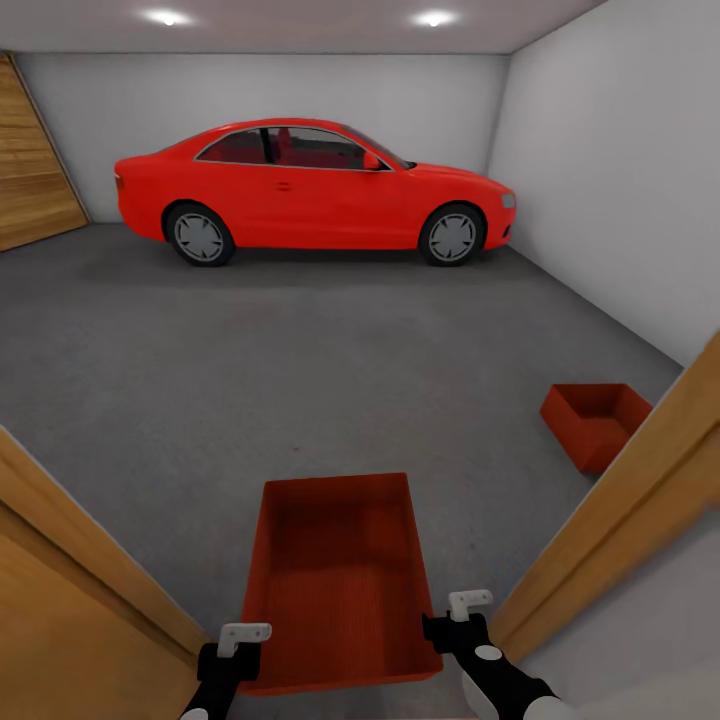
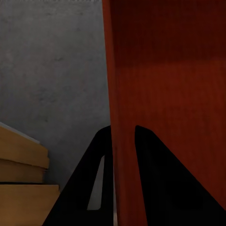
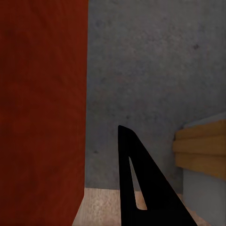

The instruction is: Move the two storage containers from the living room to the garage. In the garage, place one container on the floor and stack the other container on top of it (either order is fine).

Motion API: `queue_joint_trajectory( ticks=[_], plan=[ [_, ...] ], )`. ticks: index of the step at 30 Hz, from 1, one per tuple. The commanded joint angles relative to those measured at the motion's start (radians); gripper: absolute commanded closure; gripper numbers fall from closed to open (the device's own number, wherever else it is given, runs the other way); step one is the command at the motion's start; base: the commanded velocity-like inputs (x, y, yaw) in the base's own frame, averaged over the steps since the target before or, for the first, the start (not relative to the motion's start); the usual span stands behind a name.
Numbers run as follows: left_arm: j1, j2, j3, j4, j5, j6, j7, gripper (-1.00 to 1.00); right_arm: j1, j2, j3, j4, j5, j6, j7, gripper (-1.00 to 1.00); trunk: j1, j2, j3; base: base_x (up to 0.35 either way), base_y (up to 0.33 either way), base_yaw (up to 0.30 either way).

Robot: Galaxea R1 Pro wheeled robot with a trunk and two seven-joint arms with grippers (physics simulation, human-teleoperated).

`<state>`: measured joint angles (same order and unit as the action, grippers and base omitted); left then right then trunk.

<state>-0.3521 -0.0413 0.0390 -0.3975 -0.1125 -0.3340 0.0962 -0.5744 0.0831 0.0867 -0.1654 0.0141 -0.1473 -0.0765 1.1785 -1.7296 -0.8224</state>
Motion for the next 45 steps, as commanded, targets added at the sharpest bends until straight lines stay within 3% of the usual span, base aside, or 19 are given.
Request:
queue_joint_trajectory(
  ticks=[1, 29, 45],
  plan=[
    [-0.001, 0.000, 0.009, -0.001, -0.019, -0.003, 0.011, 1.00, -0.001, -0.005, -0.005, 0.001, 0.002, -0.003, -0.012, 1.00, 0.000, 0.000, -0.001, 0.048, -0.001, 0.000],
    [-0.001, 0.000, 0.009, -0.001, -0.019, -0.003, 0.011, 1.00, -0.001, -0.005, -0.005, 0.001, 0.001, -0.012, -0.012, 1.00, 0.000, 0.000, -0.001, 0.150, 0.000, 0.000],
    [-0.001, 0.000, 0.009, -0.001, -0.019, -0.003, 0.011, 1.00, -0.001, -0.005, -0.005, 0.003, 0.002, -0.041, -0.012, 1.00, 0.000, 0.000, -0.001, 0.019, 0.000, 0.018]
  ],
)
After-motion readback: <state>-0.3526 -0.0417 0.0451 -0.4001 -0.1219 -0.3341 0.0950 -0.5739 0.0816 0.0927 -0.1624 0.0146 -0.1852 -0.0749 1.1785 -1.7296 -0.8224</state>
